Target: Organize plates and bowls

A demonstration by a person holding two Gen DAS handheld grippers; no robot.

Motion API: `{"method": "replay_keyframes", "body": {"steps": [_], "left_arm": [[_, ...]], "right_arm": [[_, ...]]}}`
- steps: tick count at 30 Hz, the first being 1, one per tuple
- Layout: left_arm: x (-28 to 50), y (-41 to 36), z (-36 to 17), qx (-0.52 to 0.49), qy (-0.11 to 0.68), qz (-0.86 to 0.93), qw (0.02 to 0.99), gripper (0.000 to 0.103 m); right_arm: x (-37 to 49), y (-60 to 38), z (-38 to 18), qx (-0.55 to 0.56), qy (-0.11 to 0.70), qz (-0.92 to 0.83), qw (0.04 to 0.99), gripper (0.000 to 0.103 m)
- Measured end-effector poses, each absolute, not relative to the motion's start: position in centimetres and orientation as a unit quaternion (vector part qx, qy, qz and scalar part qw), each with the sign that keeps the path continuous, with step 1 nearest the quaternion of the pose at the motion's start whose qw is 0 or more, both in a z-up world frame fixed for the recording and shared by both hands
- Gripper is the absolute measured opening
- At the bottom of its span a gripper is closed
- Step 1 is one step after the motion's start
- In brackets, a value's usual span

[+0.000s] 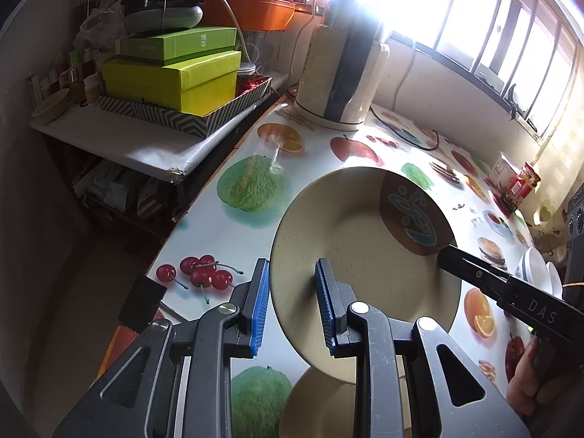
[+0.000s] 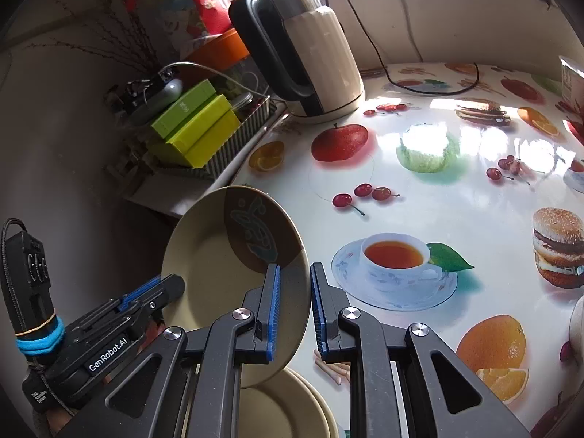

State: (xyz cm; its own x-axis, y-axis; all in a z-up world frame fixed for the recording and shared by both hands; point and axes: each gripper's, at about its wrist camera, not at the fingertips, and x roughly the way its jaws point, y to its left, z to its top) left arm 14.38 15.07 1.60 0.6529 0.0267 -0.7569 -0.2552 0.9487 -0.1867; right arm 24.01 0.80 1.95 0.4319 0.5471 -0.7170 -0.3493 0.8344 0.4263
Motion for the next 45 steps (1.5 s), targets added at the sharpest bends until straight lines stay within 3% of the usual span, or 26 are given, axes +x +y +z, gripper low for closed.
{"method": "replay_keyframes", "body": {"steps": [45], "left_arm": [[6.3,11.3,-0.4,-0.135,0.428,0.068,0.891,0.026]], "right_arm": [[14.5,-2.7,0.7,0.126,0.475,0.254,0.833,0.017]]}}
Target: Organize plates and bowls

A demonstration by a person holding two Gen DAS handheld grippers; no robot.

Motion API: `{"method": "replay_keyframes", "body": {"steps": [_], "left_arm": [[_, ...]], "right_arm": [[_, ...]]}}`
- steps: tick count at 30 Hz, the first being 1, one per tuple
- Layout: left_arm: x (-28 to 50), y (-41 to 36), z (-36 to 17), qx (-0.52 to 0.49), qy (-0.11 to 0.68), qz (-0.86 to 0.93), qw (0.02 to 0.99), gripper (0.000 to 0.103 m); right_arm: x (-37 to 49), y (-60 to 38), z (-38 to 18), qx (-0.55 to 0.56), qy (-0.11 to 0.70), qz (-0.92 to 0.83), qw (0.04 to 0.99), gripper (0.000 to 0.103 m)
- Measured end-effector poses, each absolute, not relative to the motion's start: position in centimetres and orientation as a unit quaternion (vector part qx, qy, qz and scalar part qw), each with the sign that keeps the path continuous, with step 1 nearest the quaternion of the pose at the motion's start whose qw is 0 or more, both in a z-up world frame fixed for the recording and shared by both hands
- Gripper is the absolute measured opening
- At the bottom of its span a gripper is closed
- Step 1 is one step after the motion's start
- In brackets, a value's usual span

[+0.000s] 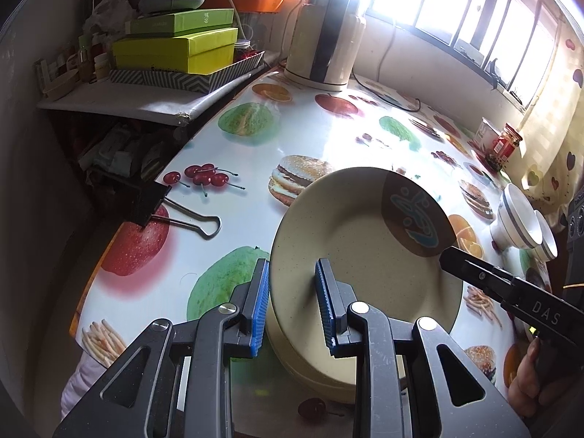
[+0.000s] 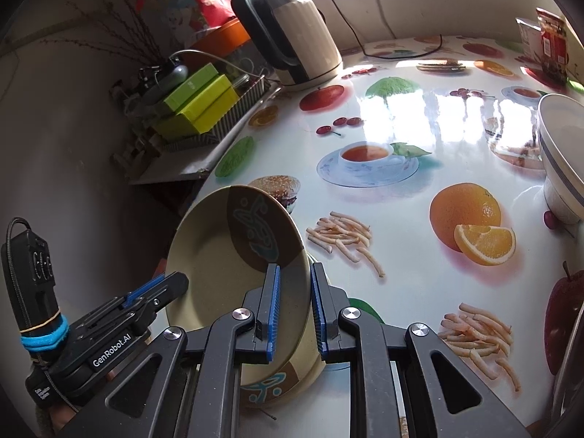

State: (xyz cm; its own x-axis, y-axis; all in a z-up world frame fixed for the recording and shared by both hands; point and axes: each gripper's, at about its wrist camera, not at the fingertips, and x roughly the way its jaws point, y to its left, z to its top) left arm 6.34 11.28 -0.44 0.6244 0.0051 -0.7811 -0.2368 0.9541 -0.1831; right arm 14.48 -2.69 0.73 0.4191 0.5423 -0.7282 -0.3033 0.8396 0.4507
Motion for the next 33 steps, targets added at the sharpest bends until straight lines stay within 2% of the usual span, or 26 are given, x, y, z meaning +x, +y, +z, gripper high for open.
{"method": "replay_keyframes", "body": {"steps": [33], "left_arm": [[5.7,10.7,-1.6,-0.127,0.437,0.066,0.888,0.026]], "right_arm": [[13.3,-3.1,-0.2,0.114,0.488,0.242,0.831,0.017]]}}
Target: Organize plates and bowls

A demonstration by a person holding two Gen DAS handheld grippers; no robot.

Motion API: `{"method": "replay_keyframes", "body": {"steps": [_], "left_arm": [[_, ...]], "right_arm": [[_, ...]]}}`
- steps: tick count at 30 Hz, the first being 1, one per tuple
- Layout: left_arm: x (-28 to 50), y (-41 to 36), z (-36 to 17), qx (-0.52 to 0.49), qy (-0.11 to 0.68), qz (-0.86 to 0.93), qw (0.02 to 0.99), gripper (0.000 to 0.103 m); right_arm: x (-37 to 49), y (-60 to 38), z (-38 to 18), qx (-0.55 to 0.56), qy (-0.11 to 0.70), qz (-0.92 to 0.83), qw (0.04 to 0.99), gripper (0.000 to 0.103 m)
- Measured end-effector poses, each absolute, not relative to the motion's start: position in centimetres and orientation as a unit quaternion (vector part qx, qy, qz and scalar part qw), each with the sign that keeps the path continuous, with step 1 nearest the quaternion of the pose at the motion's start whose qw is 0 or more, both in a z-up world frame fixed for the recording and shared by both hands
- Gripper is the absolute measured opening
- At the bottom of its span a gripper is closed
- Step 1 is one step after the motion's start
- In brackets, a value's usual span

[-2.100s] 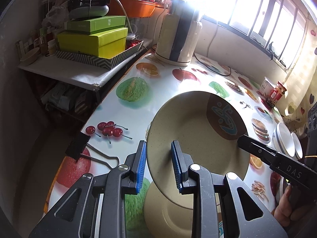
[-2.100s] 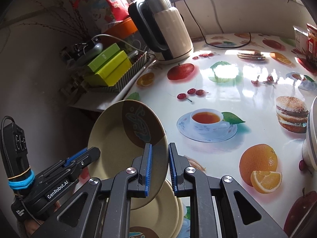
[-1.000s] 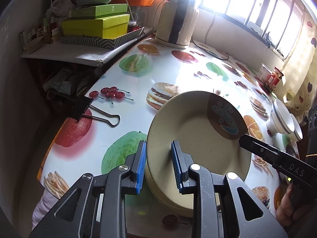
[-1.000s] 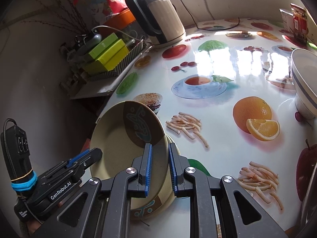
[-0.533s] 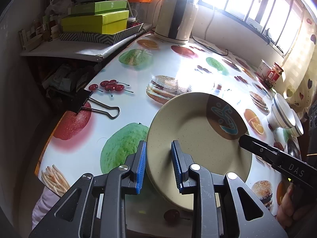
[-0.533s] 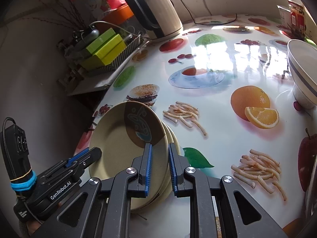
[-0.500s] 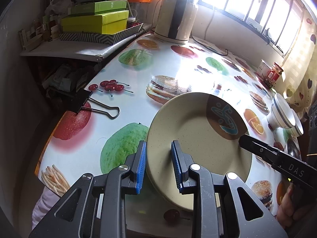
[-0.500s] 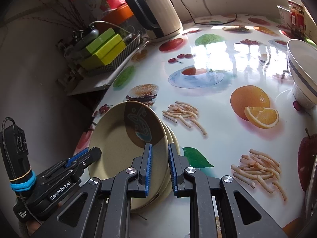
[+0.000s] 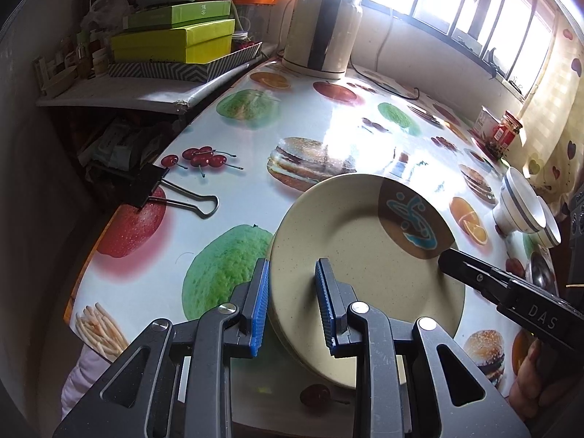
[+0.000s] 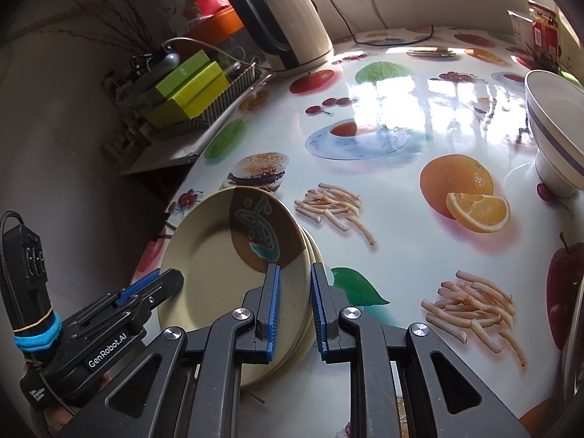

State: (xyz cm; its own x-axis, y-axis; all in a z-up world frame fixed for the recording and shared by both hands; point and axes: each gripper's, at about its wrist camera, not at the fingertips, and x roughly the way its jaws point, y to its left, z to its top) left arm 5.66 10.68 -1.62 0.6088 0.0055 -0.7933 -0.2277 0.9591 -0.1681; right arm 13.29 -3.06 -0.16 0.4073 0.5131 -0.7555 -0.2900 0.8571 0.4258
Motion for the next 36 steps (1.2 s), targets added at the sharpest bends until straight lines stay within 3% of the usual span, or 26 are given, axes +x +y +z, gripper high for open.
{"method": "replay_keyframes", "body": {"steps": [19,26,30,36], "left_arm": [[5.5,10.9,-1.6,-0.131,0.435,0.064,0.888,0.026],[5.4,11.1,-1.6,-0.138,0.435,0.059,0.888,0.027],[5.3,11.5,-1.7,-0.149,0.434,0.054,0.887,0.043],[5.2,12.2,-2.3,-0.172,0.442,0.045,0.879,0.044]], "right_arm": [[13.2,-3.3,-0.3,0.114,0.487,0.238,0.832,0.019],[13.3,-3.2,-0.2,0.117,0.484,0.241,0.833,0.033],[13.4,-3.3,-0.3,0.12,0.484,0.236,0.834,0.042],[13.5,-3.6,-0.9,0.127,0.492,0.235,0.828,0.044]]}}
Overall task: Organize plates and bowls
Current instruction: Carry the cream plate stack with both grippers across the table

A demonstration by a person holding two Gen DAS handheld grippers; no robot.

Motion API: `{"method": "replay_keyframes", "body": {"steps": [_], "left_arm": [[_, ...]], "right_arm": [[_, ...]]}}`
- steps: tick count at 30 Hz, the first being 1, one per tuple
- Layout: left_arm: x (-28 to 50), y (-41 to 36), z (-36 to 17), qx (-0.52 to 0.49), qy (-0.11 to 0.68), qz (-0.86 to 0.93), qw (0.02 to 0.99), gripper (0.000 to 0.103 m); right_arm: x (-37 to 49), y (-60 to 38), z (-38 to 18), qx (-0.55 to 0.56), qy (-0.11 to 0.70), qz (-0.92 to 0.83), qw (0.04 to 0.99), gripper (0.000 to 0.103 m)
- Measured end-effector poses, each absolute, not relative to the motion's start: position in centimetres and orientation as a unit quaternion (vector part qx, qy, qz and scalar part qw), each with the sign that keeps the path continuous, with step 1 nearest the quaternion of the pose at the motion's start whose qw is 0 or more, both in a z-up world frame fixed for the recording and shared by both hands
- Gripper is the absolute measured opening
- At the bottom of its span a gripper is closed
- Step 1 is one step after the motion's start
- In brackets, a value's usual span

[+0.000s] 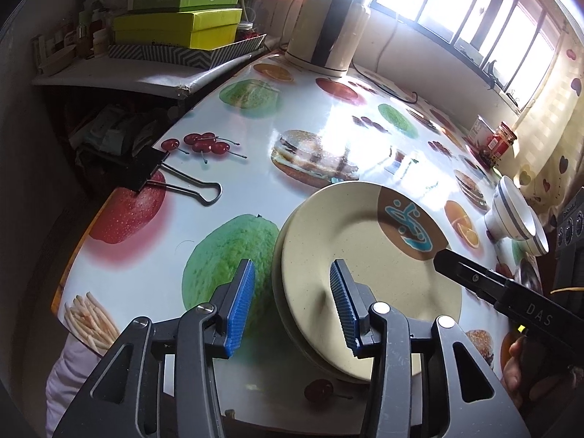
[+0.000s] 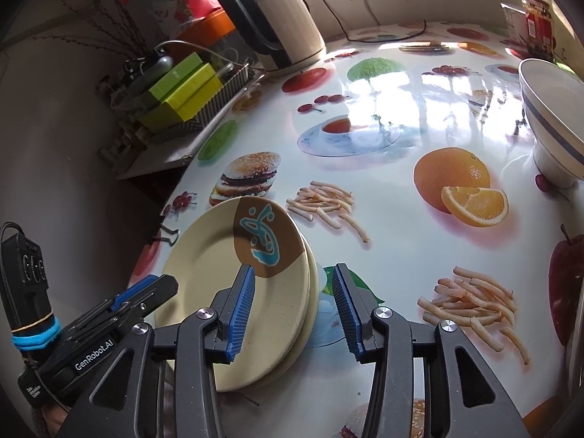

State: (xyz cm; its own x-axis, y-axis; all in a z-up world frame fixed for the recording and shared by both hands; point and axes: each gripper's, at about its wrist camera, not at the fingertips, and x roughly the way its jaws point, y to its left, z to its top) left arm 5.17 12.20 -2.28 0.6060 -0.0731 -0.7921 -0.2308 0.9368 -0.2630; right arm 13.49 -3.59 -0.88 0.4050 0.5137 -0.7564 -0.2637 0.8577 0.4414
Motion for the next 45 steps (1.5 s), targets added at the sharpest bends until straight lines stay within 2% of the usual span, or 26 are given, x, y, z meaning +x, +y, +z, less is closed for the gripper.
{"method": "replay_keyframes", "body": {"steps": [18,28,45], "left_arm": [[5.6,12.4,-3.3,-0.219,0.45,0.014,0.865,0.044],[6.4,12.0,-3.2,-0.211,0.454,0.023,0.865,0.044],[10.6,11.4,-3.0,-0.195,0.461,0.012,0.866,0.044]], "right_arm": [[14.1,-3.1,-1.8,0.137,0.509,0.258,0.81,0.044],[14.8,-3.2,-2.1,0.14,0.512,0.257,0.808,0.033],[17.4,-4.0,-2.1,0.15,0.511,0.235,0.813,0.033]]}}
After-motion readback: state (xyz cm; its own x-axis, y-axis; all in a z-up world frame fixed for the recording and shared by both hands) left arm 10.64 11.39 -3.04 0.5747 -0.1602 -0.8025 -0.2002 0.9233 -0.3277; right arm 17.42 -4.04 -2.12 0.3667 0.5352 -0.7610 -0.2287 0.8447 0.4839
